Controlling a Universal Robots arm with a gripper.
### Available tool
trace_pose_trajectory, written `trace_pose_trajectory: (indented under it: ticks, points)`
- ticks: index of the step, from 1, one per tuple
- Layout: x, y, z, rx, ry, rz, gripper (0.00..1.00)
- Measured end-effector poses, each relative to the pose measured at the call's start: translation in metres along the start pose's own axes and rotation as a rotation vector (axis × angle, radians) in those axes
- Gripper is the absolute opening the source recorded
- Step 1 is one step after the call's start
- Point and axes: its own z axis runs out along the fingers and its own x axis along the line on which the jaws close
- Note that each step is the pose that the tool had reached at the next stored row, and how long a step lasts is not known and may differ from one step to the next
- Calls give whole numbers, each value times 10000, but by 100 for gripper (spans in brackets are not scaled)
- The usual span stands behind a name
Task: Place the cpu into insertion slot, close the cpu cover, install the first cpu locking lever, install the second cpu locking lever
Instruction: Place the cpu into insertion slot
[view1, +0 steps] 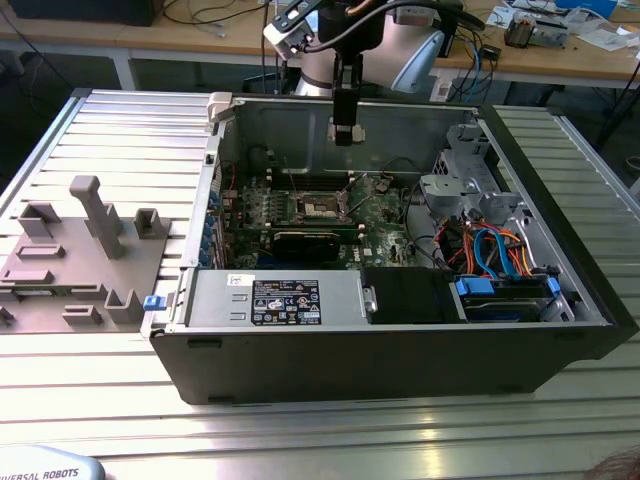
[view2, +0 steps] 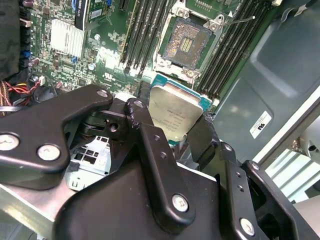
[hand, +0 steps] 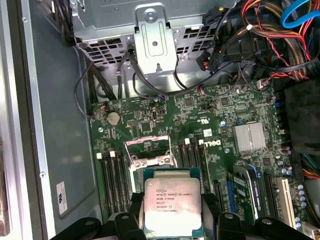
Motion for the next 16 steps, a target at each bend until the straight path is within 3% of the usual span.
trace_pose_trajectory:
  ticks: [16]
  points:
    - [0, 0, 0, 10, -25, 362, 54]
